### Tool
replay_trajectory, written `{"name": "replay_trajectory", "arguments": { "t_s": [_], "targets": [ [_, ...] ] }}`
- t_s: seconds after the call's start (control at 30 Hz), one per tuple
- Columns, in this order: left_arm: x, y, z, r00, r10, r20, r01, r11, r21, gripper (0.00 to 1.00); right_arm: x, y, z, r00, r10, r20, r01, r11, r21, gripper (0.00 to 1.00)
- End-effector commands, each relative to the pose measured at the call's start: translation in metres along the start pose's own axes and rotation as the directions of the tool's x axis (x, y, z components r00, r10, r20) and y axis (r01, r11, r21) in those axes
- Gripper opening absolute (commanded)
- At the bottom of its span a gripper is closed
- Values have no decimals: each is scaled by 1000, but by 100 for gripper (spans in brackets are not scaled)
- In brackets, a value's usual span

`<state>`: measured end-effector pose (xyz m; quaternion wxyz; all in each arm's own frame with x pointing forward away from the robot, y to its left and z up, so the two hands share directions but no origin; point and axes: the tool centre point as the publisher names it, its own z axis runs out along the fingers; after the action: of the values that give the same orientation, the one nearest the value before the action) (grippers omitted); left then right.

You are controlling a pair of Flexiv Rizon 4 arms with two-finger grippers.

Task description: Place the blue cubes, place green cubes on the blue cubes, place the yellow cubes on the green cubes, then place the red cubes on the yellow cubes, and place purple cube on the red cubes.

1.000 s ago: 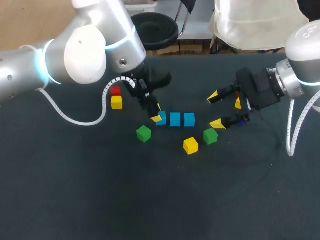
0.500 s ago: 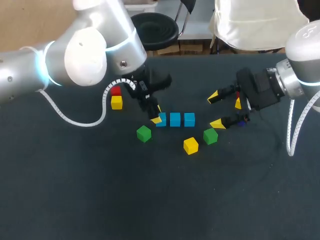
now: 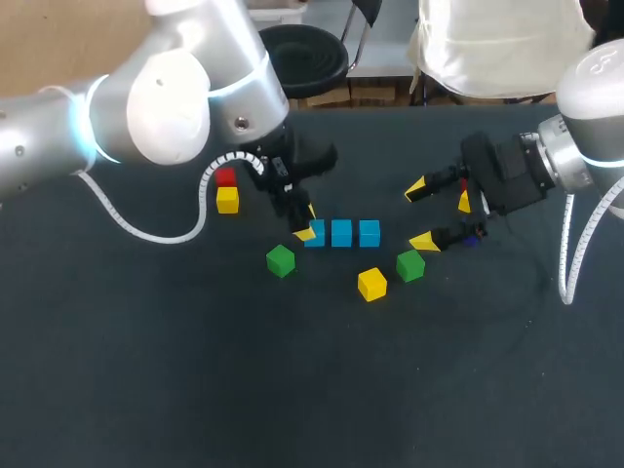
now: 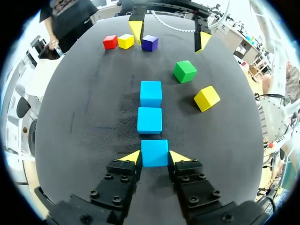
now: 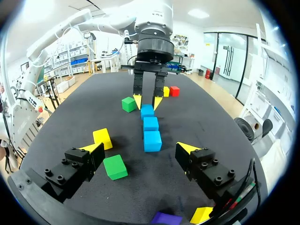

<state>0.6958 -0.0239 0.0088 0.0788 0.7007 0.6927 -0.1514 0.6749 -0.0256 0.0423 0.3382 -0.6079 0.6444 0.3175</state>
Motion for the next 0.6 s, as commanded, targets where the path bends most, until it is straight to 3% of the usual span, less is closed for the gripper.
{"name": "replay_trajectory", "arguments": {
  "t_s": [0.03, 0.6],
  "targets": [
    [1, 0, -1, 1000, 1, -1, -1, 1000, 2, 0, 0, 0, 0, 1000, -1, 2, 1, 1000, 0, 100],
    [3, -1, 1, 1000, -4, -9, 4, 1000, 6, 0, 0, 0, 0, 1000, -1, 2, 1, 1000, 0, 100]
  ]
}}
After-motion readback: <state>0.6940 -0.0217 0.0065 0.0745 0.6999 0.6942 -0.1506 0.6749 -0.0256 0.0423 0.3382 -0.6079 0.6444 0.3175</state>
